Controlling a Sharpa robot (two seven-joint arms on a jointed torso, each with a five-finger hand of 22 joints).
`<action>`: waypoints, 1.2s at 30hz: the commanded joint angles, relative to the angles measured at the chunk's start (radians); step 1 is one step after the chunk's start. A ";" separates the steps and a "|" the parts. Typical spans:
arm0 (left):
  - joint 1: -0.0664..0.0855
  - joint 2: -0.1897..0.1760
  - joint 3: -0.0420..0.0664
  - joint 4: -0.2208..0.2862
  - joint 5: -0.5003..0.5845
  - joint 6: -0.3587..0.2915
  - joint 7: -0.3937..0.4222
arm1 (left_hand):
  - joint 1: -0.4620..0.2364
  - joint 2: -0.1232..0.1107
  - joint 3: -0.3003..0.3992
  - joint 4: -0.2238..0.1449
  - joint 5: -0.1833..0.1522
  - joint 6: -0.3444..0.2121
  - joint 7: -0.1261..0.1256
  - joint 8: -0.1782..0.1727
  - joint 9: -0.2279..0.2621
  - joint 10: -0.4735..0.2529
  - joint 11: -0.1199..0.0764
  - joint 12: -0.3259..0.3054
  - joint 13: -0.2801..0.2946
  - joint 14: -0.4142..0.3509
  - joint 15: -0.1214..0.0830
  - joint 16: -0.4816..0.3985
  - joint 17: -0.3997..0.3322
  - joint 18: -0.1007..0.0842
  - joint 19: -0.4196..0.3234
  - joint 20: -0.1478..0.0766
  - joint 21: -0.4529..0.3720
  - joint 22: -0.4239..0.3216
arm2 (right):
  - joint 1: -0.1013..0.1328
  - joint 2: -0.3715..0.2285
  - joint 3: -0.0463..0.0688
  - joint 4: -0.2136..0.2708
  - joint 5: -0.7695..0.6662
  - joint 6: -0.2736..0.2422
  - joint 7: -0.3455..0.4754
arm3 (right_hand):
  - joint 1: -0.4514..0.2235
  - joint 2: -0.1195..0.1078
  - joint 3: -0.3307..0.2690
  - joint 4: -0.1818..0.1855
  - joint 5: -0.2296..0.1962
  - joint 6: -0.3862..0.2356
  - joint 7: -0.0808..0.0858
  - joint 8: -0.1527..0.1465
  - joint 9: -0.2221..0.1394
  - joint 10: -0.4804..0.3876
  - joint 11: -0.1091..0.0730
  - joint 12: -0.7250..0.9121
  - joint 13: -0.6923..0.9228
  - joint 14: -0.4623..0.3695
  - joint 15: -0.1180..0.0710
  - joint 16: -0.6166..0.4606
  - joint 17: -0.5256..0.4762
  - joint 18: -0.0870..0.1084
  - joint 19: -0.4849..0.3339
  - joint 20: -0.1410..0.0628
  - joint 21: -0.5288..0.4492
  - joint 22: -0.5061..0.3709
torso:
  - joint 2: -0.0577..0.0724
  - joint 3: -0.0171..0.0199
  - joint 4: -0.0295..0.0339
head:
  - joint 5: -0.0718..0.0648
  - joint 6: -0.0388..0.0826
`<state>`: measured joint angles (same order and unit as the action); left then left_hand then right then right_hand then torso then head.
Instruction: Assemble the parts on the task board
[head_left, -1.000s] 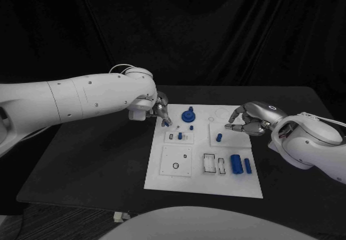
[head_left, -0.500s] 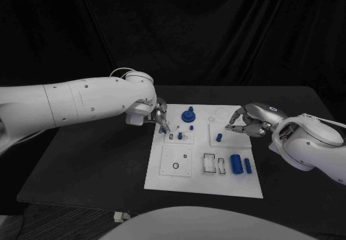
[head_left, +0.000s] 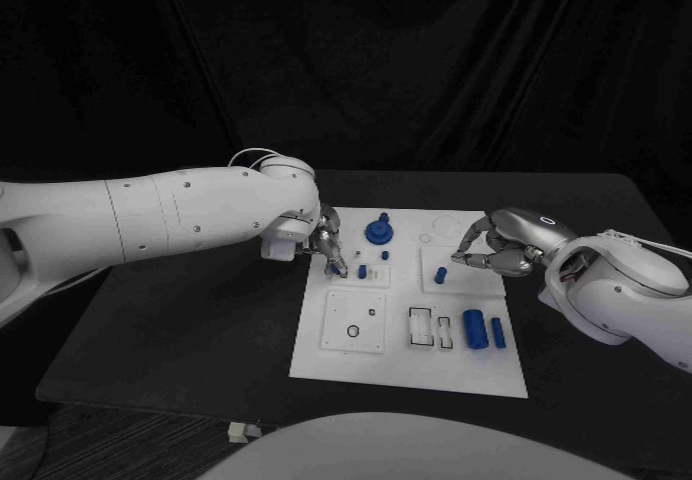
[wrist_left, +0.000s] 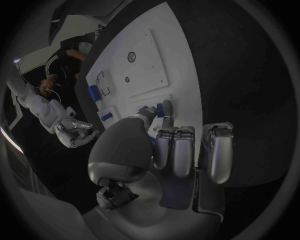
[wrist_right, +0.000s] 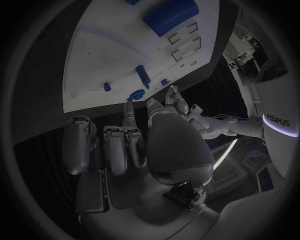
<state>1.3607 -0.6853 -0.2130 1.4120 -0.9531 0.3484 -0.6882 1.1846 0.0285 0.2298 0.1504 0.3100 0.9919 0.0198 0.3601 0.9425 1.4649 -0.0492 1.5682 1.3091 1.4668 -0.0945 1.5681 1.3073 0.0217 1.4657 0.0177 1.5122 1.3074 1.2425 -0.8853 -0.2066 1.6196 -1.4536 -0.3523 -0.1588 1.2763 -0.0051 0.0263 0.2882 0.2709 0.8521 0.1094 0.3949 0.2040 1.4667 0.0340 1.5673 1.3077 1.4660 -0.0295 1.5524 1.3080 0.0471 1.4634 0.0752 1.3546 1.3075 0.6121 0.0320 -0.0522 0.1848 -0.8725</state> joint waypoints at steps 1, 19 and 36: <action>-0.008 0.005 0.001 -0.003 0.002 -0.032 0.005 | -0.010 0.000 0.004 0.003 -0.007 0.006 0.001 -0.007 -0.002 0.106 -0.001 0.003 0.262 0.104 -0.002 0.003 0.263 -0.001 0.054 0.000 -0.006 0.215 | -0.003 0.000 0.001 0.000 -0.001 0.004 -0.015 | 0.006 0.003 -0.004 -0.004 0.005 -0.002 -0.001 -0.006 -0.001 0.104 -0.003 0.004 0.263 0.094 -0.006 -0.005 0.226 0.009 -0.005 -0.001 -0.005 0.188 | -0.001 0.0021 0.0001 | 0.000 0.000; -0.023 0.018 0.001 -0.022 0.002 -0.047 0.017 | -0.023 -0.001 0.009 0.008 -0.031 0.009 0.001 -0.008 -0.001 0.106 -0.001 0.003 0.262 0.104 -0.002 0.003 0.263 -0.001 0.053 0.000 -0.007 0.214 | -0.012 0.006 0.001 -0.006 -0.001 0.006 -0.015 | 0.011 0.004 -0.003 -0.005 0.013 -0.002 -0.001 -0.007 -0.002 0.104 -0.003 0.004 0.263 0.094 -0.006 -0.005 0.226 0.009 -0.006 -0.001 -0.007 0.187 | -0.003 0.0010 -0.0015 | 0.004 0.000; -0.030 0.027 0.000 -0.044 0.002 -0.030 0.018 | -0.037 -0.005 0.013 0.012 -0.076 0.010 0.002 -0.012 0.000 0.106 0.000 0.003 0.262 0.104 -0.001 0.003 0.263 -0.001 0.052 0.001 -0.009 0.213 | -0.013 0.008 0.001 -0.007 -0.001 0.009 -0.017 | 0.014 0.004 -0.002 -0.005 0.017 -0.002 0.000 -0.007 -0.002 0.104 -0.003 0.004 0.263 0.093 -0.006 -0.006 0.224 0.010 -0.008 -0.001 -0.011 0.186 | 0.000 0.0012 -0.0023 | 0.002 0.000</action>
<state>1.3331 -0.6607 -0.2132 1.3690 -0.9533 0.3115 -0.6850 1.1573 0.0191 0.2408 0.1614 0.2391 0.9953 0.0232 0.3523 0.9422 1.4649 -0.0492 1.5681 1.3091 1.4668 -0.0945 1.5681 1.3073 0.0217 1.4657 0.0177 1.5083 1.3073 1.2327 -0.8783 -0.2066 1.6119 -1.4523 -0.3493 -0.1594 1.2804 -0.0010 0.0263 0.2882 0.2849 0.8522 0.1094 0.3949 0.2034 1.4667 0.0340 1.5673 1.3075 1.4660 -0.0294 1.5524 1.3077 0.0470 1.4634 0.0753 1.3467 1.3081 0.6113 0.0326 -0.0540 0.1868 -0.8725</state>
